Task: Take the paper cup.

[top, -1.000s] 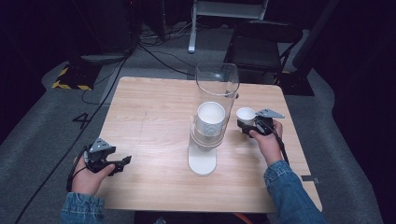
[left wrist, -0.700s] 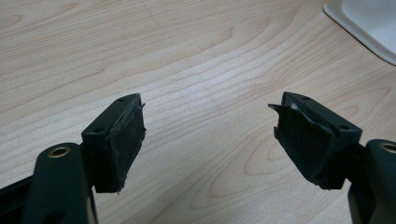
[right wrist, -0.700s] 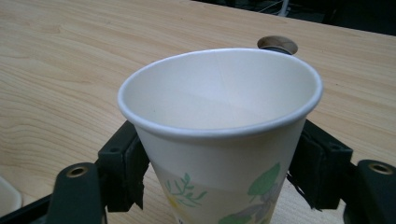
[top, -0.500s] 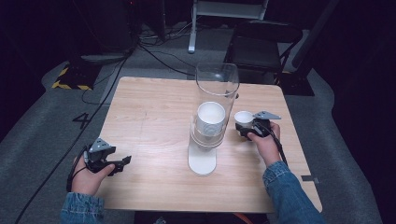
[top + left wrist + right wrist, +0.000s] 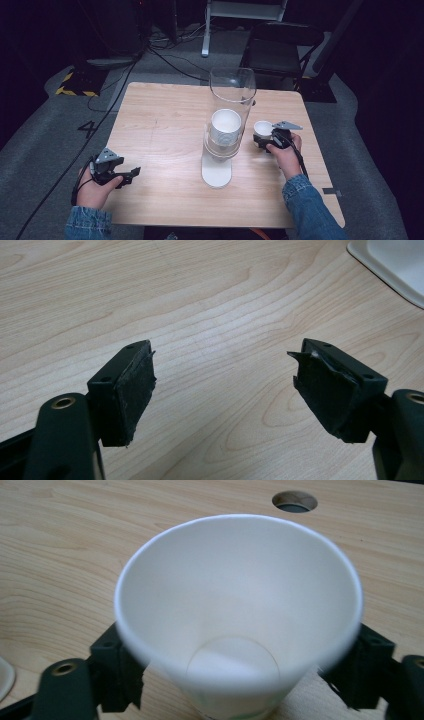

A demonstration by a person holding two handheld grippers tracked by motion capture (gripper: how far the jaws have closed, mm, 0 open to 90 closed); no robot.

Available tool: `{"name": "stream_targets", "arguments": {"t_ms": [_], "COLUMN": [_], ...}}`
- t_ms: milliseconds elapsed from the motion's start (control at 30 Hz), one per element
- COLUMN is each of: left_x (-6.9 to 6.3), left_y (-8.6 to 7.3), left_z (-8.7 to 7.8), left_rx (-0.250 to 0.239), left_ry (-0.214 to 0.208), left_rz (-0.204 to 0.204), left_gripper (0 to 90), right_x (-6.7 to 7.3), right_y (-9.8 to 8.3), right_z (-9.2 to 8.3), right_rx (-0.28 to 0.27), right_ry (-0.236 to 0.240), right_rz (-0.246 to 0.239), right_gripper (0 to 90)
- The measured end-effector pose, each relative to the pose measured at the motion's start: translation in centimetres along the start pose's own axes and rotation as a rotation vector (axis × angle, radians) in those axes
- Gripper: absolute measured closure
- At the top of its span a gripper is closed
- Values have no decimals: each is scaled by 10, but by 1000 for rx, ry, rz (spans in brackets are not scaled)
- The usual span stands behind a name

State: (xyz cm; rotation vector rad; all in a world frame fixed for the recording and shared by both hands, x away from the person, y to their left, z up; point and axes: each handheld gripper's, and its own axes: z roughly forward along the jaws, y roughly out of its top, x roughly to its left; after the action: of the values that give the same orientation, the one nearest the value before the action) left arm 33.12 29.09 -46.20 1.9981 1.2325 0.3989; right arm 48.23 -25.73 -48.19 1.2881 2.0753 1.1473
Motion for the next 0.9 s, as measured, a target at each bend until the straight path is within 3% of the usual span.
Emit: {"name": "stream_targets", "arguments": {"t_ms": [200,400,633,900], "left_x": [-1,-2,-6,-11], "left_y": [0,2,3,2], "left_z": [1,4,9,12], "left_rx": [4,7,25,34], "left_ry": [-1,-7,-18,-24], "left_rz": [2,4,18,30], "left_gripper": [238,237,237,236], "right_x": [0,3,1,3], "right_y": [-3,0,2,4], "right_z": [-5,-17,-44,-82], "right_rx": [-2,-25,-50,-93], "right_ry": [-5,-2,-9,50], "right_rz": [13,-9,-11,-40], "right_gripper": [161,160,160,159]}}
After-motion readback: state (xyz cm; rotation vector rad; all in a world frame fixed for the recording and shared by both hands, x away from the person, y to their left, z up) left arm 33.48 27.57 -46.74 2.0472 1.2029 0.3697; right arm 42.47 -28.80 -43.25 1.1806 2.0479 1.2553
